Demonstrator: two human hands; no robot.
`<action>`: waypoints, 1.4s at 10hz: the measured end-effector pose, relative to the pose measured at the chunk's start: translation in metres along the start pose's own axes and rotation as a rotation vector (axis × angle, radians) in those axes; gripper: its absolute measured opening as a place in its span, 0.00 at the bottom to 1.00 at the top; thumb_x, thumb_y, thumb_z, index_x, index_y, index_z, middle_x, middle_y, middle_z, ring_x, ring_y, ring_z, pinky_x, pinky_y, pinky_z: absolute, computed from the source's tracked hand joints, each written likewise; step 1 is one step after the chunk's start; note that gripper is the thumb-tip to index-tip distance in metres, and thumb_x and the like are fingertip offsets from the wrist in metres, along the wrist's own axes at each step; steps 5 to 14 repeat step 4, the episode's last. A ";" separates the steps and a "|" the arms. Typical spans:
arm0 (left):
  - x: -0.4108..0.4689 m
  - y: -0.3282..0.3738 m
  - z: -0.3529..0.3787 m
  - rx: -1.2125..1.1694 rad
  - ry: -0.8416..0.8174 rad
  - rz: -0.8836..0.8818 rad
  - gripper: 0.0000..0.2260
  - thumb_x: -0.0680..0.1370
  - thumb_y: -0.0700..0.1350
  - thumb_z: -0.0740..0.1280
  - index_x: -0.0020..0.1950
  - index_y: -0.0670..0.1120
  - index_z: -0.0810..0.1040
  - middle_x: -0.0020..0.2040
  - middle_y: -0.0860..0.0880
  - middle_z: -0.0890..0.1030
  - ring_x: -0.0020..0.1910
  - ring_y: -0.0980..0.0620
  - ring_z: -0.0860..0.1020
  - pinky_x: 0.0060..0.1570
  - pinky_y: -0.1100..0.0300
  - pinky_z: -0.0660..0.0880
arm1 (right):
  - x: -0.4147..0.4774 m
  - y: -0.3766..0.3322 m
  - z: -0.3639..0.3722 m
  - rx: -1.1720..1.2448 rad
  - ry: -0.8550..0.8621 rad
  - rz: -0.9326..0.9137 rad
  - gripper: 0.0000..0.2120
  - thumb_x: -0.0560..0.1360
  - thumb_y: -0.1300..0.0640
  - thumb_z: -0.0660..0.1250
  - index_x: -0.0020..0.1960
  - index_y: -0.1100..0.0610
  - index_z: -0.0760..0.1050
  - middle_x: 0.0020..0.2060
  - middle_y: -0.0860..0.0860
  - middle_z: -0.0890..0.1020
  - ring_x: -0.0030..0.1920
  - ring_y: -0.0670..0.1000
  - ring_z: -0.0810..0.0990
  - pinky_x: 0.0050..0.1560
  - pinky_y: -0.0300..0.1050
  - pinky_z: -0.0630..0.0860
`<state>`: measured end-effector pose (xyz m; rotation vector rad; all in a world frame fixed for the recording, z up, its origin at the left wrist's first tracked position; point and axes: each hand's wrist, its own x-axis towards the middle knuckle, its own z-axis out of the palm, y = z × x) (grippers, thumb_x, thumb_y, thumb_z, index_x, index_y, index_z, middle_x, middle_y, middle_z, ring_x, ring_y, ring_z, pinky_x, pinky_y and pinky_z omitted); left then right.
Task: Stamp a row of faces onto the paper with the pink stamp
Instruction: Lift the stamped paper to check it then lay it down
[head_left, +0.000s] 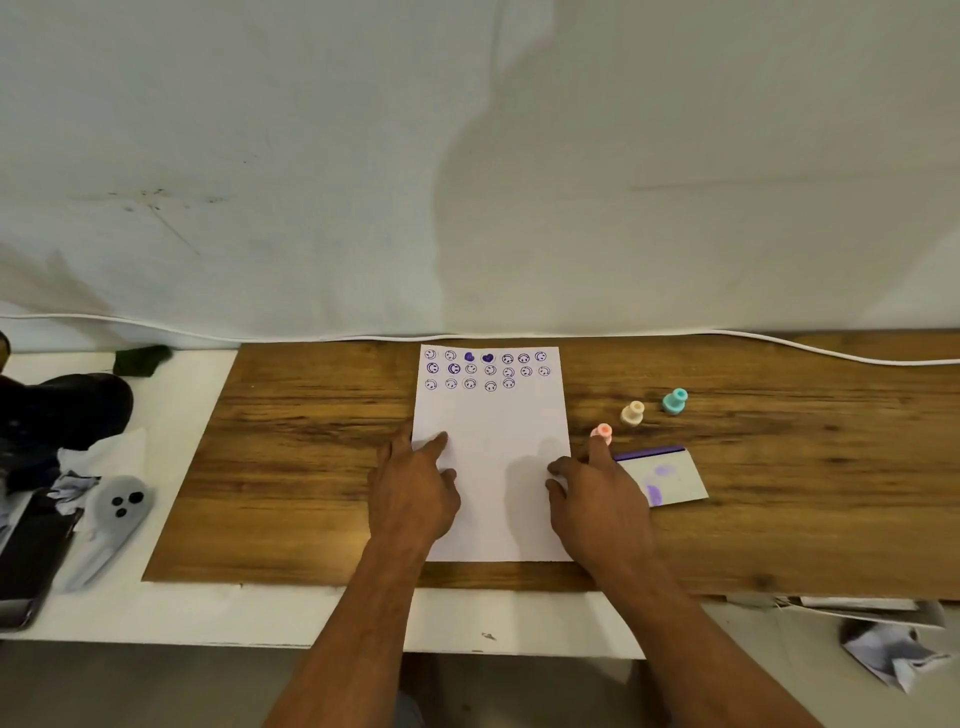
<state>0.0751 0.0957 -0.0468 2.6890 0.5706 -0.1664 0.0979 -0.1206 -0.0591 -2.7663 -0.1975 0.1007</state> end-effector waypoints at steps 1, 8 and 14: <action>-0.007 0.004 0.000 0.104 -0.032 0.005 0.26 0.81 0.54 0.65 0.79 0.57 0.66 0.83 0.45 0.57 0.82 0.41 0.54 0.76 0.42 0.64 | -0.003 -0.003 -0.003 -0.071 -0.019 -0.025 0.14 0.80 0.48 0.71 0.63 0.52 0.84 0.61 0.53 0.81 0.58 0.54 0.80 0.53 0.50 0.83; -0.015 0.034 -0.052 0.152 -0.115 0.017 0.31 0.81 0.58 0.62 0.83 0.53 0.57 0.85 0.46 0.51 0.84 0.42 0.49 0.80 0.42 0.55 | 0.021 -0.035 -0.080 -0.058 -0.230 -0.132 0.28 0.81 0.36 0.63 0.75 0.48 0.73 0.66 0.53 0.83 0.65 0.56 0.81 0.61 0.54 0.78; -0.015 0.034 -0.052 0.152 -0.115 0.017 0.31 0.81 0.58 0.62 0.83 0.53 0.57 0.85 0.46 0.51 0.84 0.42 0.49 0.80 0.42 0.55 | 0.021 -0.035 -0.080 -0.058 -0.230 -0.132 0.28 0.81 0.36 0.63 0.75 0.48 0.73 0.66 0.53 0.83 0.65 0.56 0.81 0.61 0.54 0.78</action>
